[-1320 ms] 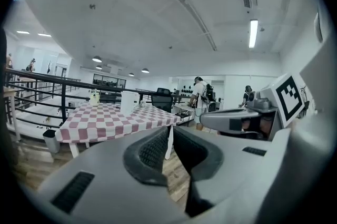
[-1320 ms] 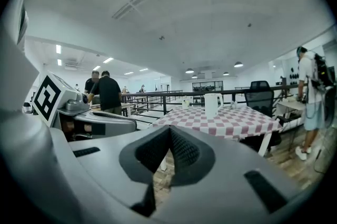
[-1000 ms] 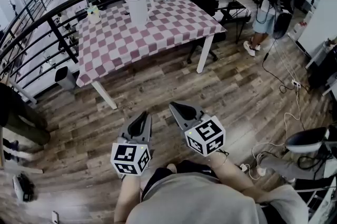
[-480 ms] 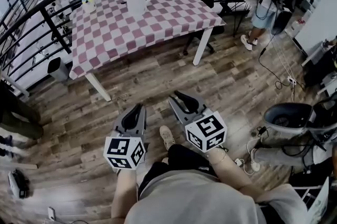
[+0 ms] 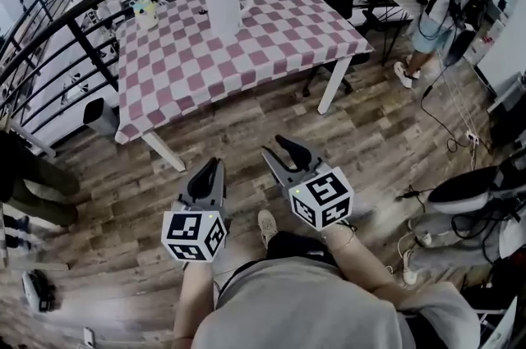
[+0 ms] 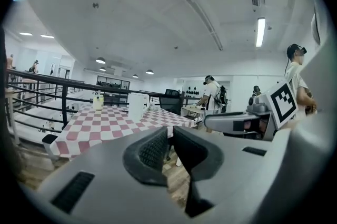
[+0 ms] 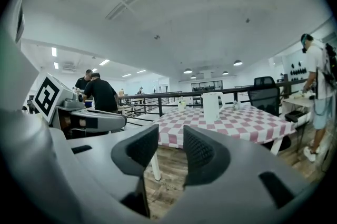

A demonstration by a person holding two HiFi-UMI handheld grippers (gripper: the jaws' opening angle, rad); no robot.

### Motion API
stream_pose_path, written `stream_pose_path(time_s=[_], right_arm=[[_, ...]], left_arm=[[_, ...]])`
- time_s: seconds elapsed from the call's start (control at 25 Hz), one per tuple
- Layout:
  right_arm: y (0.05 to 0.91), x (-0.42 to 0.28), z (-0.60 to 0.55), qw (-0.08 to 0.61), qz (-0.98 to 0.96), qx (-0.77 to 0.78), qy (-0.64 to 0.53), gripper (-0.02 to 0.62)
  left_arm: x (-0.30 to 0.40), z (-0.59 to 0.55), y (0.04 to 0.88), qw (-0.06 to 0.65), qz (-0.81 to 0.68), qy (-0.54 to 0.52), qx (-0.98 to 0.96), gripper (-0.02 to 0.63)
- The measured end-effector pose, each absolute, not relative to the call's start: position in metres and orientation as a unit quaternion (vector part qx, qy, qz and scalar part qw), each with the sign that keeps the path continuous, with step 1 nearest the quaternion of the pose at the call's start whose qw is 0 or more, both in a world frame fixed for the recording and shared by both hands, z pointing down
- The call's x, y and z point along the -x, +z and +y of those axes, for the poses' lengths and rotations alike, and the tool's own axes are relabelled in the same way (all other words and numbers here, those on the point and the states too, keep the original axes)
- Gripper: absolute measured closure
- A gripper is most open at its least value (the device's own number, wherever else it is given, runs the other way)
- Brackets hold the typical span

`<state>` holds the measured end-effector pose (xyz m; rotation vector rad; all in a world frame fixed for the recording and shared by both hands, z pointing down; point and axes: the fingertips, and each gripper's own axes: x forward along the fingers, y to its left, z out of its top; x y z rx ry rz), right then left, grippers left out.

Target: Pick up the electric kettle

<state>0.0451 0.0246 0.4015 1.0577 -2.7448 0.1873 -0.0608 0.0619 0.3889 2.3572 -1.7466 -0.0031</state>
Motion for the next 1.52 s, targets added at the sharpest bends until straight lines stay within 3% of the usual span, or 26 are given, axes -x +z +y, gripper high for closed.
stream_pose_path(time_s=[0.68, 0.84, 1.52], right_arm=[[0.390, -0.029, -0.149, 0.080, -0.937, -0.336, 0.060, 0.437], [0.391, -0.027, -0.166, 0.080, -0.937, -0.334, 0.066, 0.437], [0.387, 0.022, -0.295, 0.080, -0.911, -0.398, 0.064, 0.425]], left_arm=[[0.084, -0.103, 0.378, 0.087, -0.628, 0.006, -0.774, 0.557], [0.090, -0.118, 0.384, 0.102, -0.636, 0.009, -0.765, 0.502], [0.150, -0.281, 0.377, 0.108, -0.587, -0.023, -0.802, 0.451]])
